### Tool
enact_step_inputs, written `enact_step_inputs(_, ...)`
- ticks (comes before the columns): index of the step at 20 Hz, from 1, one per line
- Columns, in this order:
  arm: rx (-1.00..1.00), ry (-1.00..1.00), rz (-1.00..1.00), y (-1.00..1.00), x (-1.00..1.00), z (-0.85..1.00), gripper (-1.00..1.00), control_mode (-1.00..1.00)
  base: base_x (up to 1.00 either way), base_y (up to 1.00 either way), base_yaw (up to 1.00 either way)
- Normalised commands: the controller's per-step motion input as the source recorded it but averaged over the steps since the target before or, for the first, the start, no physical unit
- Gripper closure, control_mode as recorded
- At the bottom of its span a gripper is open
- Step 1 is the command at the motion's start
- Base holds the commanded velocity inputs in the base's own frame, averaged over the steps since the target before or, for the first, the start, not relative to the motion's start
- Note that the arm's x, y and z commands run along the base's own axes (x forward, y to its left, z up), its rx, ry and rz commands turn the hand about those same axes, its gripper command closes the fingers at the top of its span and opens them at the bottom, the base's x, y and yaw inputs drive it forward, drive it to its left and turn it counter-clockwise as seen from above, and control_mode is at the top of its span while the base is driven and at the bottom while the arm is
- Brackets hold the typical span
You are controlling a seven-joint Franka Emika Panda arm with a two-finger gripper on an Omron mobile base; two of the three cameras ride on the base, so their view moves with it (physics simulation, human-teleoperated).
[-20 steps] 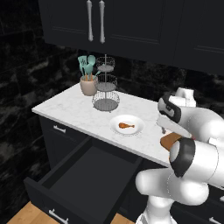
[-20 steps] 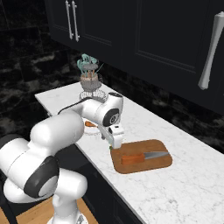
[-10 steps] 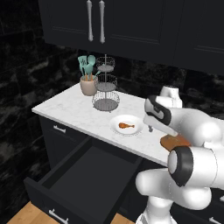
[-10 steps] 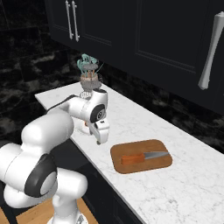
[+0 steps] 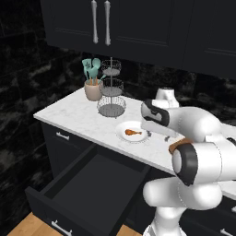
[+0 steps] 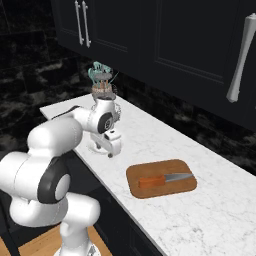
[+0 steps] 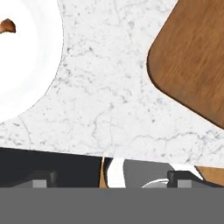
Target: Pick up the knife from the drawer and place it on the cutting board. Then place the meat from the plate to the cutting board.
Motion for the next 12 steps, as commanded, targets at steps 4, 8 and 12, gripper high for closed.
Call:
enact_step_inputs(4, 0.00, 0.02, 0.41, 0.03, 0.11, 0.08, -1.00, -1.00, 0.00, 0.00, 0.00)
enact_step_inputs(8, 0.00, 0.08, 0.53, 0.02, 0.00, 0.06, -1.00, -1.00, 0.00, 0.00, 0.00)
enact_step_inputs(12, 0.00, 0.11, 0.57, 0.19, 0.11, 0.01, -1.00, -1.00, 0.00, 0.00, 0.00)
